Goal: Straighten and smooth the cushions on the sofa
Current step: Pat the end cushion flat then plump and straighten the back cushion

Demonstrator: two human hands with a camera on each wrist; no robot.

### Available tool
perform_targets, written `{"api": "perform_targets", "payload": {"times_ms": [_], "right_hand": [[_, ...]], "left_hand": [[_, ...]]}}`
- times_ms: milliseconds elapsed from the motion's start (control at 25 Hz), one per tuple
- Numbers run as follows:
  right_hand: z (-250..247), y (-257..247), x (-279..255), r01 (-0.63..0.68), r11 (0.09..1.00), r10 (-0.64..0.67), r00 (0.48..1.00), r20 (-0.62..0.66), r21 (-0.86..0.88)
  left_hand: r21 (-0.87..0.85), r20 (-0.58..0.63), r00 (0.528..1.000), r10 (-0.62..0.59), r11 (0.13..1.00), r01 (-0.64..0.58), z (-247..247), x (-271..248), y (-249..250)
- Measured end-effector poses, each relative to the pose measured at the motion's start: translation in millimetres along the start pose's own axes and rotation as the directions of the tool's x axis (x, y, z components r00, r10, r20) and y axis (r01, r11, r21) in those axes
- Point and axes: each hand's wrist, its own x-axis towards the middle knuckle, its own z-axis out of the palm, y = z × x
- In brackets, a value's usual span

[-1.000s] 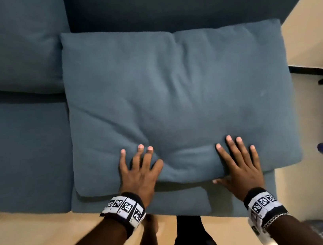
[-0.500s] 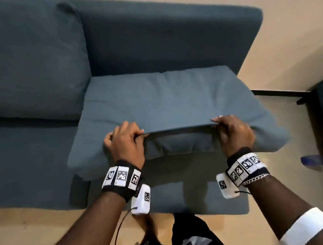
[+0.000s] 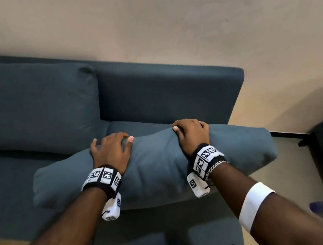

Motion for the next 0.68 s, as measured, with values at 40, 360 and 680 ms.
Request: {"api": "perform_targets", "payload": {"times_ms": [40,360,680], "right_hand": [[-3.2,1.8,0.5,-0.009,0.999,0.01,1.0,-0.019,0.036],[-52.8,17.2,-11.5,0.036,0.989,-0.033,0.999,-0.025,0.14],[-165.6,54.6,-43.1,0.017,0.991,0.074,0.765,-0.64,0.135]], "left_hand": [[-0.057,-0.028,0.997,0.066,0.996,-0.067,-4.8,-3.8,2.9],[0.135,0.282,0.915,0.289,0.932,-0.336,7.8,-16.3,41.0],[0.116,0.283,0.926,0.249,0.95,-0.291,10.6,-6.3,33.3]]}}
